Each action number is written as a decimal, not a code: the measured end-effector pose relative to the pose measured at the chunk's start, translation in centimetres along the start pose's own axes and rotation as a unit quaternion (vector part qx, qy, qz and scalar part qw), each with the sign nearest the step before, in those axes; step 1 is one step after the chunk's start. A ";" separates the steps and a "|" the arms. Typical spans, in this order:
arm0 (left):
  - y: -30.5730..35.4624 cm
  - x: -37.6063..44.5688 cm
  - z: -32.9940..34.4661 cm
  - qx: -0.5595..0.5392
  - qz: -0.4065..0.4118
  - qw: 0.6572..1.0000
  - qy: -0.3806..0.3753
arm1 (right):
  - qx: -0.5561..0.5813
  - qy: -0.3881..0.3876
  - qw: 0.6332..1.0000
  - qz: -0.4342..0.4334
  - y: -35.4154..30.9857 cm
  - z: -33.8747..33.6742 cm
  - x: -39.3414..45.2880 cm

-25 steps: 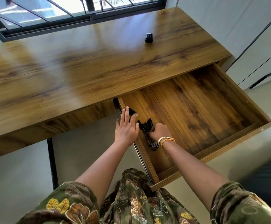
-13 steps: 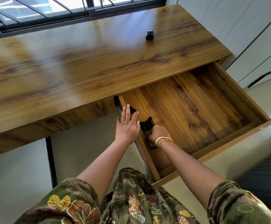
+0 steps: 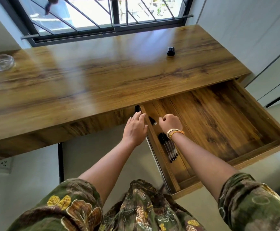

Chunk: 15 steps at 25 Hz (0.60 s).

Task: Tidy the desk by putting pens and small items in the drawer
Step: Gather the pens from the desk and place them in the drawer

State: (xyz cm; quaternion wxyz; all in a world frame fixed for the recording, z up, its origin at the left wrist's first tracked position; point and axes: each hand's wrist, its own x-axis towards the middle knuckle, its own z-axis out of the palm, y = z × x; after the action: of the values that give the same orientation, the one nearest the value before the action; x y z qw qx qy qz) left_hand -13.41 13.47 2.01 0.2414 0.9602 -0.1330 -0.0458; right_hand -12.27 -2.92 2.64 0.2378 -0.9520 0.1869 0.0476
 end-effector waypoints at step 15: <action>-10.0 3.3 -10.0 0.051 -0.056 0.995 0.070 | -0.074 0.086 0.975 -0.193 -14.9 3.4 4.3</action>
State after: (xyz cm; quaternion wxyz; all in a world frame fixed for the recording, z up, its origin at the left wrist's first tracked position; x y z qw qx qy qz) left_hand -6.35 25.53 5.95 0.1980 0.9780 -0.0639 0.0144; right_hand -2.68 9.40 5.30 0.1543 -0.9856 0.0148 -0.0672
